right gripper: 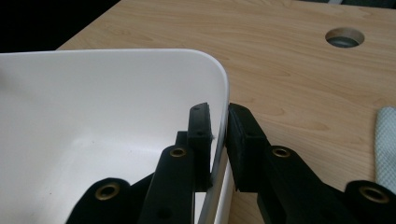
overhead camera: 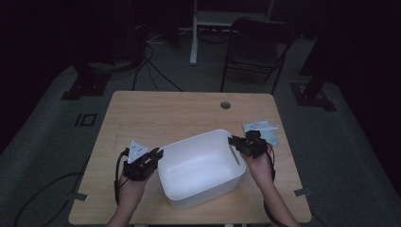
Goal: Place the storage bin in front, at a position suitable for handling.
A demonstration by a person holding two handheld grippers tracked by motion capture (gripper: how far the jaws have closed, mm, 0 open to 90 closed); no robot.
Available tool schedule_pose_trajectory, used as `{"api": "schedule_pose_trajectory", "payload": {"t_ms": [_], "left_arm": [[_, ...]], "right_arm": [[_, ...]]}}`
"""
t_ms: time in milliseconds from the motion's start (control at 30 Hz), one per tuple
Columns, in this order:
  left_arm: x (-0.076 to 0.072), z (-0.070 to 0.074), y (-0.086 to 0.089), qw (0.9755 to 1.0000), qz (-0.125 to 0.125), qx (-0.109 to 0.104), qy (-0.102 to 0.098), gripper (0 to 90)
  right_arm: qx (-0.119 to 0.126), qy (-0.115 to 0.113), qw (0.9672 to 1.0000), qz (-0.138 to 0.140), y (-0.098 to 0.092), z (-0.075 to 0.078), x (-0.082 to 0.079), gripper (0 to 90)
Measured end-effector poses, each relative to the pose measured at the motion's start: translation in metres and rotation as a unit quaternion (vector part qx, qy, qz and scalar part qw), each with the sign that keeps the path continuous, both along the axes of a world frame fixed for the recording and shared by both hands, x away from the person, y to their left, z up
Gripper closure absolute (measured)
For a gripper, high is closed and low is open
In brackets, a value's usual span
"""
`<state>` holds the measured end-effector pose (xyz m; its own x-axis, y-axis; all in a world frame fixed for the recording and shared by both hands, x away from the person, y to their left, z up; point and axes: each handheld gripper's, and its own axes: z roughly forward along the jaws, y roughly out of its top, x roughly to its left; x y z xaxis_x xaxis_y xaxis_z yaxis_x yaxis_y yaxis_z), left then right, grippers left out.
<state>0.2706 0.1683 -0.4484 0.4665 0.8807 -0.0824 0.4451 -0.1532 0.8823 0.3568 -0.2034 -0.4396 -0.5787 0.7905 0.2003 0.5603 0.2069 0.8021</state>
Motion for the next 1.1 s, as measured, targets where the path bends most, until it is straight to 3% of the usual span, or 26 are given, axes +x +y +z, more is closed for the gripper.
{"api": "schedule_pose_trajectory", "payload": {"t_ms": [367,533,667,767,867,967,1100], "left_arm": [[0.013,-0.002,0.006,0.9998,-0.010,-0.017,-0.004,77.0],[0.018,-0.003,0.005,0.9997,-0.023,-0.005,-0.002,76.3],[0.021,-0.004,0.006,0.9995,-0.029,-0.010,0.002,76.2],[0.023,-0.007,0.005,0.9997,-0.021,0.007,0.007,76.3],[0.026,-0.010,0.009,0.9995,-0.024,-0.015,0.015,76.7],[0.026,-0.008,0.009,0.9996,-0.023,0.006,0.011,77.9],[0.027,-0.008,0.015,0.9996,-0.021,0.016,0.007,78.5]], "right_arm": [[0.000,-0.001,1.0000,0.003,0.000,0.000,-0.003,79.3],[0.008,-0.001,1.0000,-0.001,-0.001,0.000,-0.004,79.0],[0.014,0.002,0.9999,-0.004,-0.001,0.000,-0.005,79.2],[0.022,0.005,0.9997,-0.007,-0.001,0.000,-0.007,79.3],[0.022,0.002,0.9997,-0.006,0.002,0.000,-0.008,79.6],[0.017,0.000,0.9998,-0.004,0.006,0.000,-0.010,79.6],[0.027,0.006,0.9996,0.002,0.008,0.000,-0.013,78.5]]}}
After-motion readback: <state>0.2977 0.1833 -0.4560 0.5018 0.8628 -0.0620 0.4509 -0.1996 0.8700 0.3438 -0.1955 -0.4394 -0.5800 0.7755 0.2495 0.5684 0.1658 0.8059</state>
